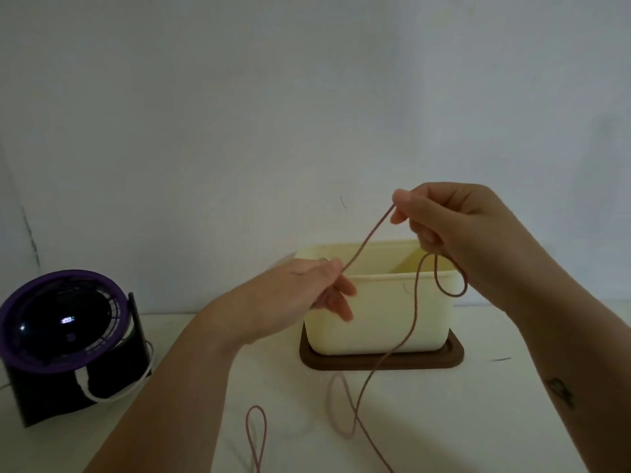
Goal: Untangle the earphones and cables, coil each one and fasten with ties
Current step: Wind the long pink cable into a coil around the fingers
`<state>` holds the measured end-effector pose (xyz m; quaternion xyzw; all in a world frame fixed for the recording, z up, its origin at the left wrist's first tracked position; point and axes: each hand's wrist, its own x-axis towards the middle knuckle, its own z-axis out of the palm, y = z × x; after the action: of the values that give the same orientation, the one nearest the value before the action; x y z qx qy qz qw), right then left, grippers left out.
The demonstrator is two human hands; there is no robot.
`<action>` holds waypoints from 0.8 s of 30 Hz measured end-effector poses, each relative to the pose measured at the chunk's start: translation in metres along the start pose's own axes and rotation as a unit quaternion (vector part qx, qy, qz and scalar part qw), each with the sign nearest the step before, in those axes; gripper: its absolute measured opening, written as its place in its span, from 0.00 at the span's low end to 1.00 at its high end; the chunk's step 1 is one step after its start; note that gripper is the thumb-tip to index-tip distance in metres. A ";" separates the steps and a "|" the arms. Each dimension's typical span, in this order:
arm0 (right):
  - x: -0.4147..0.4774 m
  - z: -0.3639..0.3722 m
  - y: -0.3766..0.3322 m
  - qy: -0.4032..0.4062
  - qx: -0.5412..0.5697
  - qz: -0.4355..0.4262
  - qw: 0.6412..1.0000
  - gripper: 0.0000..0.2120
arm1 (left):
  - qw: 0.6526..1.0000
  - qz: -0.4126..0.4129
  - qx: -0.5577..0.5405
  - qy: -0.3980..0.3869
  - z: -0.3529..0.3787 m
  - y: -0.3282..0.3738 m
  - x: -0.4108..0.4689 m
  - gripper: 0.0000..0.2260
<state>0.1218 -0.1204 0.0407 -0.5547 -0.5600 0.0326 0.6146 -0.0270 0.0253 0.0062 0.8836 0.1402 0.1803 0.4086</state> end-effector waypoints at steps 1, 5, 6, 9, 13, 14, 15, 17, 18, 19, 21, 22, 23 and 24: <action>0.001 -0.001 0.002 0.032 -0.016 -0.003 0.999 0.14 | 0.998 -0.006 -0.033 -0.058 0.000 0.005 -0.004 0.21; 0.003 -0.002 0.016 0.072 -0.054 -0.002 0.996 0.15 | 0.939 0.048 -0.240 -0.243 0.002 0.022 -0.017 0.18; 0.003 0.002 0.021 0.055 -0.058 0.006 0.997 0.15 | 0.911 0.085 -0.301 -0.269 0.002 0.023 -0.016 0.17; 0.000 0.016 0.033 -0.049 -0.079 0.040 0.995 0.18 | 0.811 0.141 -0.503 -0.262 0.000 0.029 -0.008 0.17; -0.005 0.033 0.032 -0.182 -0.106 0.051 0.976 0.18 | 0.750 0.147 -0.642 -0.053 -0.003 0.038 -0.005 0.16; -0.006 0.035 0.030 -0.202 -0.112 0.049 0.972 0.18 | 0.762 0.150 -0.629 0.034 -0.005 0.039 -0.006 0.15; -0.007 0.036 0.028 -0.221 -0.119 0.049 0.967 0.18 | 0.773 0.152 -0.608 0.093 -0.007 0.040 -0.006 0.15; -0.009 0.037 0.023 -0.270 -0.128 0.056 0.953 0.16 | 0.793 0.157 -0.568 0.153 -0.010 0.038 -0.005 0.15; -0.011 0.037 0.019 -0.298 -0.128 0.060 0.944 0.14 | 0.804 0.153 -0.549 0.169 -0.012 0.036 -0.004 0.15; -0.012 0.036 0.016 -0.322 -0.121 0.063 0.937 0.13 | 0.818 0.146 -0.526 0.181 -0.013 0.034 -0.003 0.15; -0.013 0.032 0.010 -0.347 -0.094 0.063 0.931 0.10 | 0.865 0.134 -0.446 0.189 -0.014 0.028 -0.002 0.16; -0.012 0.029 0.007 -0.342 -0.076 0.060 0.935 0.09 | 0.897 0.128 -0.380 0.183 -0.014 0.026 -0.003 0.15; -0.010 0.025 0.005 -0.331 -0.050 0.056 0.941 0.09 | 0.932 0.119 -0.298 0.170 -0.013 0.023 -0.003 0.15; -0.009 0.020 0.004 -0.318 -0.015 0.054 0.946 0.08 | 0.960 0.102 -0.211 0.151 -0.012 0.022 -0.005 0.16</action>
<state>0.1060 -0.1114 0.0273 -0.5541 -0.6958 0.2326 0.3934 -0.0342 0.0179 0.0290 0.7498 0.0684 0.3776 0.5391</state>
